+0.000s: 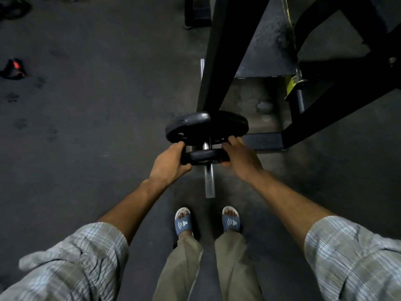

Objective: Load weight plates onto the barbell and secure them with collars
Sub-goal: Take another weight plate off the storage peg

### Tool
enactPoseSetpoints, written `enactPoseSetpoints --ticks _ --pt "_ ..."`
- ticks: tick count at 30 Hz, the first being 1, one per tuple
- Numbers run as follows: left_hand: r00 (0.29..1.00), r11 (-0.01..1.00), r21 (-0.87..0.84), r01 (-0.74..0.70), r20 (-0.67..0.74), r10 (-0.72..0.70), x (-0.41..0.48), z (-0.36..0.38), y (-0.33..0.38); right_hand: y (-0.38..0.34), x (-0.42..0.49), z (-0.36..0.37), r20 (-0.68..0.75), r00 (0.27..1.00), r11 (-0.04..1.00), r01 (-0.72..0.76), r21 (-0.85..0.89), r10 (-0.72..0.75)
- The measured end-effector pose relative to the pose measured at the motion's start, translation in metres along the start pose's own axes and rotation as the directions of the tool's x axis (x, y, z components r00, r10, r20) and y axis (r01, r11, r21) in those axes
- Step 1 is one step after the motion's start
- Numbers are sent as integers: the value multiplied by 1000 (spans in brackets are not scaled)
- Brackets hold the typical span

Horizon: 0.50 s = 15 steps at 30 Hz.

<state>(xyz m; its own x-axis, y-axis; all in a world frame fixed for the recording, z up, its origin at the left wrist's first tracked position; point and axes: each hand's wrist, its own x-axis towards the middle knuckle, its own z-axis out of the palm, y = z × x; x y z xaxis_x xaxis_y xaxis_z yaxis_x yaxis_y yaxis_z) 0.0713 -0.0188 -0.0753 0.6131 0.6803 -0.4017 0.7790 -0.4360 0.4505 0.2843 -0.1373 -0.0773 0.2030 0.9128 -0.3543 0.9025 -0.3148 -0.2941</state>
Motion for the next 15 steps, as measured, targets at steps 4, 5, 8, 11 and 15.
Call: enactPoseSetpoints --ticks 4,5,8,11,15 --pt "992 991 115 -68 117 55 -24 16 -3 -6 -31 13 75 997 995 -34 92 27" --pt "989 988 128 -86 133 69 -31 20 -4 -9 -39 18 85 996 993 -46 108 37" --pt "983 982 145 -119 157 96 -49 24 -3 -18 -60 24 109 992 990 -75 118 62" --pt "976 987 138 -88 212 57 -77 26 0 -24 -89 26 190 980 985 -92 146 63" --pt "979 999 29 -37 199 30 -146 38 16 -26 -145 25 218 976 983 -57 177 18"
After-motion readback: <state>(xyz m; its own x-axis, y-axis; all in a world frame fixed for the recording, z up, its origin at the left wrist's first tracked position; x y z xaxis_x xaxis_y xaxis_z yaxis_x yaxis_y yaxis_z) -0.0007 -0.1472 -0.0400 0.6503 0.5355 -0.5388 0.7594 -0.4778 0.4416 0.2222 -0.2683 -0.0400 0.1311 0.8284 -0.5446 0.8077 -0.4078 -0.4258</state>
